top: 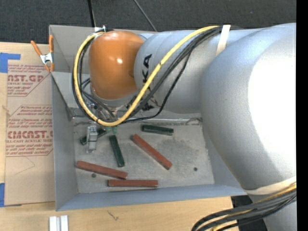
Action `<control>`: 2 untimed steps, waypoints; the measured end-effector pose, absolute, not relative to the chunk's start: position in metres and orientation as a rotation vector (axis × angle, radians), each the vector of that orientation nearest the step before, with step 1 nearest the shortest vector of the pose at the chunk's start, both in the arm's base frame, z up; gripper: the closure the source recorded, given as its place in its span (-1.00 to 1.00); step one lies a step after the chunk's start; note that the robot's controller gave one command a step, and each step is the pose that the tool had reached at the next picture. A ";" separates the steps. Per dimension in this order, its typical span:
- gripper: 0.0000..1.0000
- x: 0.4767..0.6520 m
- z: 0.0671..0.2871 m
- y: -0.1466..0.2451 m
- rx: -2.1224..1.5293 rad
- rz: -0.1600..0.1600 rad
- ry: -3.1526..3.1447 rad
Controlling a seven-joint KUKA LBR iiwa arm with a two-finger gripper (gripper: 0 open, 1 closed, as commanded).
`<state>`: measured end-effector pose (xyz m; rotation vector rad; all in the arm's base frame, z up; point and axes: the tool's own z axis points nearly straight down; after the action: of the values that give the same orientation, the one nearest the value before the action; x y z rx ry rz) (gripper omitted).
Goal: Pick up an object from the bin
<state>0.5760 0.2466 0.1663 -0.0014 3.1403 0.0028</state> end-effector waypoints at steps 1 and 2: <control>-1.00 0.549 0.118 0.229 -0.154 0.003 3.134; -1.00 0.575 0.078 0.209 -0.298 0.002 3.123</control>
Offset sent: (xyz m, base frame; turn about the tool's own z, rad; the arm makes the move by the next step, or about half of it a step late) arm 0.0051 -0.0442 -0.0963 -0.1925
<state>0.5749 0.2092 0.0782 -0.2975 3.1233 0.0023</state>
